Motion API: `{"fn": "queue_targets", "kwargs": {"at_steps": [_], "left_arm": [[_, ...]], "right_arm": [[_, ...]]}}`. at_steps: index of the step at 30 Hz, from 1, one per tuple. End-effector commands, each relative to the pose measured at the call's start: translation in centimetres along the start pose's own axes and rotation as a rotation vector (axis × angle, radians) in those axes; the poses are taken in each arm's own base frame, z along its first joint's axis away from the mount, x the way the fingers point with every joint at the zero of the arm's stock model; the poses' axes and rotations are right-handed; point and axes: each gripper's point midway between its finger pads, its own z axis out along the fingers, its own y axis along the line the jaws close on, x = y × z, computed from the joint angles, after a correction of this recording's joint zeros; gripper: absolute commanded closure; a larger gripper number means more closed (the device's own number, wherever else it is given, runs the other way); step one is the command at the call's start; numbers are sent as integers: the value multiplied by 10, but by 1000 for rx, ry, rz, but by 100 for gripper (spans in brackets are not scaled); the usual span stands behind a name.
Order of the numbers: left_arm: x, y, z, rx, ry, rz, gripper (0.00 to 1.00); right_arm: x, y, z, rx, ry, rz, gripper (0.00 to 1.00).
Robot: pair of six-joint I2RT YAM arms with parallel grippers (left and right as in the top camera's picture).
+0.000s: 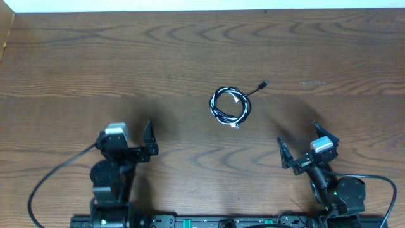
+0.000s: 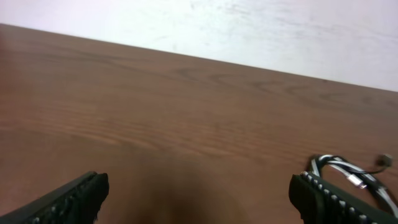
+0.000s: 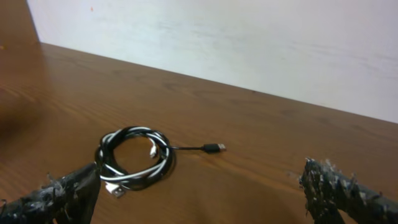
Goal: Untangle cables
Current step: 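Move the left gripper over the black-and-white cable bundle and lower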
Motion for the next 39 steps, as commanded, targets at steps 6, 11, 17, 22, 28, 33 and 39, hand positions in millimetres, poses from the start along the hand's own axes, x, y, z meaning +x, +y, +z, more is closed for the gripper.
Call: {"fn": "queue_targets", "kwargs": {"at_steps": [6, 11, 17, 22, 28, 33, 39], "left_arm": [[-39, -41, 17, 183, 131, 3, 2], [-64, -67, 29, 312, 196, -16, 2], [-87, -85, 43, 343, 302, -26, 2], [-102, -113, 51, 399, 380, -12, 2], [-107, -146, 64, 448, 522, 3, 2], [-97, -162, 79, 455, 664, 17, 2], [-74, -180, 88, 492, 816, 104, 2]], "right_arm": [[-26, 6, -2, -44, 50, 73, 1], [-44, 2, 5, -42, 109, 90, 1], [-61, -4, 22, -46, 245, 132, 1], [-78, -10, 39, -50, 352, 166, 1], [-102, -16, 57, -57, 451, 197, 1], [-112, -13, 64, -90, 517, 227, 1], [-112, -5, 71, -184, 566, 298, 1]]}}
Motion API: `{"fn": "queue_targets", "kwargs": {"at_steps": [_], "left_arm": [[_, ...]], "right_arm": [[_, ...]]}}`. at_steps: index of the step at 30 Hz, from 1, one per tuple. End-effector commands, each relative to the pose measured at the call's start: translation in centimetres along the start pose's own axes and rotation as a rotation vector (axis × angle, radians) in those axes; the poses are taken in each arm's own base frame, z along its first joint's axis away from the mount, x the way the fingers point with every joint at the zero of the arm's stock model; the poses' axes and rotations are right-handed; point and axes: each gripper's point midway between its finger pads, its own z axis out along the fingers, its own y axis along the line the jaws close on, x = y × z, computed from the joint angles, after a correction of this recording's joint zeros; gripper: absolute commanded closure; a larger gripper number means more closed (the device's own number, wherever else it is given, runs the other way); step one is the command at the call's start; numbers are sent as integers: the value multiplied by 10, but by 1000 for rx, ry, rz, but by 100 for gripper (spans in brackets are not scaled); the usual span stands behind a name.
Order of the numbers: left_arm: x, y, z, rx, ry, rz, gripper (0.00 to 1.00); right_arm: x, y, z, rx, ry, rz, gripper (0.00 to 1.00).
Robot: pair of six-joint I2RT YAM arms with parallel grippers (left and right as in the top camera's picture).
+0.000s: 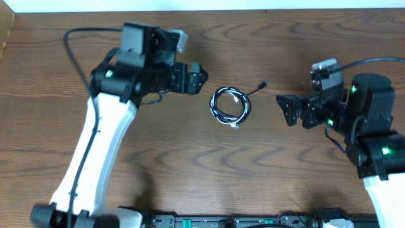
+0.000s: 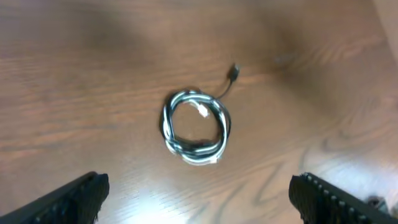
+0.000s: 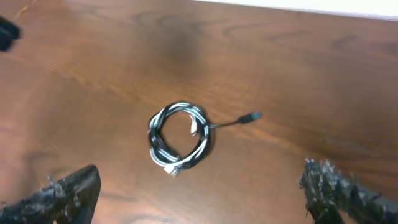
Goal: Untangle cables
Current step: 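Move the left gripper over the black-and-white cable bundle and lower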
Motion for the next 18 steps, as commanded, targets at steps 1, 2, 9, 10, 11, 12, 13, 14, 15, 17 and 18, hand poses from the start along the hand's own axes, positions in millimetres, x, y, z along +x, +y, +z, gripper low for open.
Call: {"fn": "queue_targets", "kwargs": {"at_steps": [1, 2, 9, 10, 11, 12, 13, 14, 15, 17, 18], "left_arm": [[-4, -12, 17, 28, 54, 82, 2], [-3, -13, 23, 31, 63, 85, 2], [-2, -12, 62, 57, 104, 93, 2], [-3, -10, 70, 57, 107, 97, 2], [-4, -7, 79, 51, 110, 99, 1], [-4, -5, 88, 49, 117, 97, 9], [-3, -2, 99, 50, 127, 96, 10], [-2, 1, 108, 50, 136, 94, 15], [0, 5, 120, 49, 148, 92, 17], [4, 13, 139, 43, 172, 84, 19], [7, 17, 148, 42, 183, 78, 21]], "right_arm": [[-7, 8, 0, -91, 3, 29, 1], [-6, 8, 2, -103, 6, 37, 1], [0, 1, 11, -98, 42, 62, 1], [3, 4, 12, -119, 56, 71, 1], [5, 7, 13, -136, 66, 76, 1], [6, 8, 14, -149, 73, 81, 1], [8, 9, 15, -154, 81, 86, 1], [9, 8, 17, -153, 89, 90, 1], [11, 7, 18, -150, 95, 93, 4], [13, 6, 20, -149, 109, 100, 10], [15, 6, 20, -149, 115, 103, 13]]}}
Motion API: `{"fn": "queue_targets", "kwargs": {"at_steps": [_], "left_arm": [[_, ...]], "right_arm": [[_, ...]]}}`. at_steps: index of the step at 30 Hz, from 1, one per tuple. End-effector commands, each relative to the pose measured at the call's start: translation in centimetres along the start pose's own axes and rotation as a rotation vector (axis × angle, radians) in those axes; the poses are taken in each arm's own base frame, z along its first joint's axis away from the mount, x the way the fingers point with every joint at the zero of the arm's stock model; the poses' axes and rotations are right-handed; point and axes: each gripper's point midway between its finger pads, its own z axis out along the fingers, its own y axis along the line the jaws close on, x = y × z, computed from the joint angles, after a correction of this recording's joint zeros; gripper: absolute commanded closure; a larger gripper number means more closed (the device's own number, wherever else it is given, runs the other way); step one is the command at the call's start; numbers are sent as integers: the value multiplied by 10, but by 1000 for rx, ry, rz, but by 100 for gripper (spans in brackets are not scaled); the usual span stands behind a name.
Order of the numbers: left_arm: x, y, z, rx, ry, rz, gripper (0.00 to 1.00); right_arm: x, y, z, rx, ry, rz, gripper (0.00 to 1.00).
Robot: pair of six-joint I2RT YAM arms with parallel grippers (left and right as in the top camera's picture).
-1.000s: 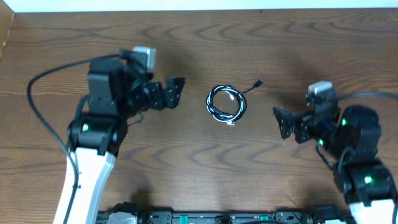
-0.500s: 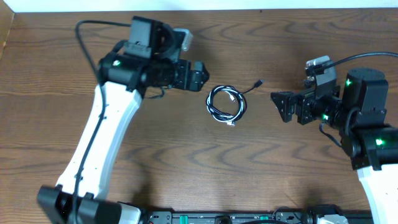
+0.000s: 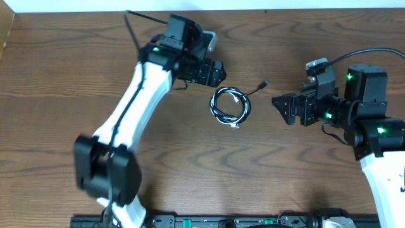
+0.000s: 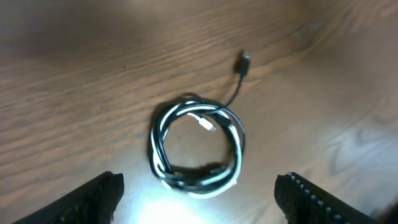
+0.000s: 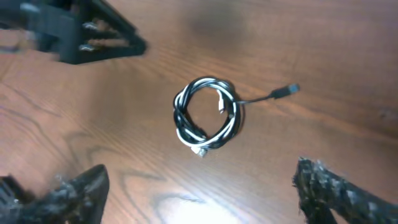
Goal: Untangle cables
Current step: 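Move the left gripper over the black-and-white cable bundle and lower, then close the left gripper on the cable loops and lift slightly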
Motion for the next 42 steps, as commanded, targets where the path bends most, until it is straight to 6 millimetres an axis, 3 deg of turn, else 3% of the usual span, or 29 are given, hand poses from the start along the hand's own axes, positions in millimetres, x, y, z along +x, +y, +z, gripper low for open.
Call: {"fn": "queue_targets", "kwargs": {"at_steps": [1, 6, 16, 19, 33, 38, 42], "left_arm": [[7, 11, 33, 4, 57, -9, 23], [26, 28, 69, 0, 137, -43, 31], [55, 44, 110, -86, 241, -62, 52], [59, 51, 114, -147, 250, -63, 58], [61, 48, 123, -144, 231, -39, 74], [62, 65, 122, -255, 217, -115, 85], [63, 66, 124, -255, 209, -117, 85]], "right_arm": [[-4, 4, -1, -24, 0, 7, 16], [0, -3, 1, 7, 18, 18, 29], [2, -6, 1, 25, 27, 23, 33], [3, -6, 1, 28, 30, 25, 34], [4, -8, 1, 36, 35, 27, 37], [8, -14, 0, 72, 50, 35, 39], [10, -14, 0, 73, 56, 39, 39]]}}
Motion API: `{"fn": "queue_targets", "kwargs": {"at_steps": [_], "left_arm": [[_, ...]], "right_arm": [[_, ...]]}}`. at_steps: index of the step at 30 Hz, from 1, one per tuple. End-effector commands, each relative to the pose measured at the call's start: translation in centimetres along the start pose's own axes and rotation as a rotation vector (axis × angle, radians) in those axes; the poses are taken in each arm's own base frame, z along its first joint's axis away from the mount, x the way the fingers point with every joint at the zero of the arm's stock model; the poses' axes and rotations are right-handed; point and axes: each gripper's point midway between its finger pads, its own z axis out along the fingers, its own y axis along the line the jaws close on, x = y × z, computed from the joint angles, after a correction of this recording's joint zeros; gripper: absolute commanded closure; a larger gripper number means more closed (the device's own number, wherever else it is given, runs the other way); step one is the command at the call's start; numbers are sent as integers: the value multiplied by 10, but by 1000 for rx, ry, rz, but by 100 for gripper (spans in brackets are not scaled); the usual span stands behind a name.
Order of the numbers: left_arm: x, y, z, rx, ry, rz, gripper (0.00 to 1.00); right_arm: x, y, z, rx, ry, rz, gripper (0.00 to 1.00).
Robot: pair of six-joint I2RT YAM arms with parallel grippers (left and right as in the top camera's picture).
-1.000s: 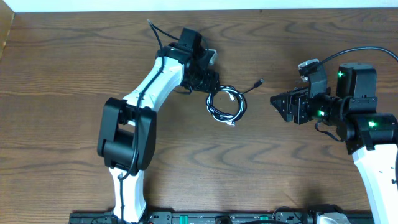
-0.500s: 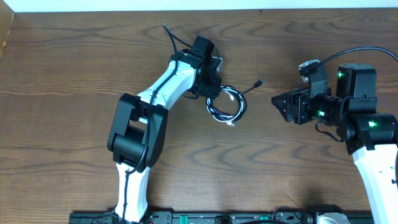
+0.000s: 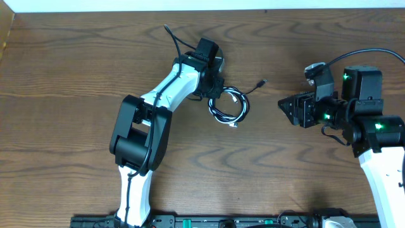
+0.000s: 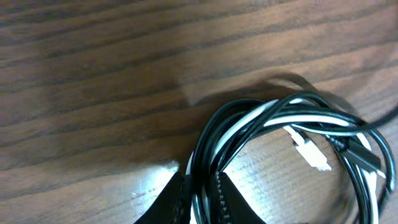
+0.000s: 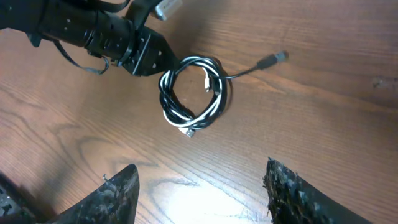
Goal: Untangle cables
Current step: 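Close the left gripper on the cable loops and lift slightly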
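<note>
A coil of black and white cables [image 3: 230, 106] lies on the wooden table [image 3: 76, 126], with a black plug end [image 3: 263, 83] trailing to its upper right and a white plug [image 5: 188, 132] at its lower edge. My left gripper [image 3: 212, 94] is down at the coil's left side, shut on the strands [image 4: 205, 180]. In the left wrist view the loops [image 4: 280, 121] fill the frame, and a white connector [image 4: 309, 153] lies inside them. My right gripper [image 5: 199, 193] hangs open, right of the coil and above the table, with nothing between its fingers.
The table's far edge meets a white wall [image 3: 190, 5]. My right arm's body [image 3: 361, 107] stands over the table's right side, its cable [image 3: 354, 58] looping behind it.
My left gripper was open above the coil's upper left; it is now down at the coil's left edge and shut on the strands. The right gripper has barely shifted.
Both grippers stood open near the table's front edge, the coil untouched in the middle. Then both arms were out over the table, left and right of the coil. The left one was closer over it after that, and now grips its left side.
</note>
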Motion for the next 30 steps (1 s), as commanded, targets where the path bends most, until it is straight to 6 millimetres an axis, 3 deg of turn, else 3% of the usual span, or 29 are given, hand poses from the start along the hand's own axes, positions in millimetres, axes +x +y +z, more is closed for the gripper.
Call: {"fn": "queue_targets", "kwargs": {"at_steps": [1, 8, 13, 17, 24, 26, 30], "left_arm": [[7, 7, 8, -43, 16, -30, 85], [16, -1, 16, -58, 25, 7, 84], [26, 30, 19, -252, 28, 10, 84], [31, 34, 21, -271, 33, -36, 84], [38, 21, 25, -261, 47, -38, 85], [40, 15, 26, -258, 50, -25, 92], [40, 7, 19, -250, 50, 16, 93]], "right_arm": [[-6, -2, -4, 17, -16, -2, 39], [-7, -2, -4, 17, -16, -2, 38], [-6, -2, -4, 17, -14, -1, 37], [-5, -2, -4, 22, -10, 1, 36], [-4, -4, -4, 32, -8, 2, 34], [-5, -4, -4, 32, -8, 2, 34], [-5, -4, -4, 32, -9, 2, 33]]}}
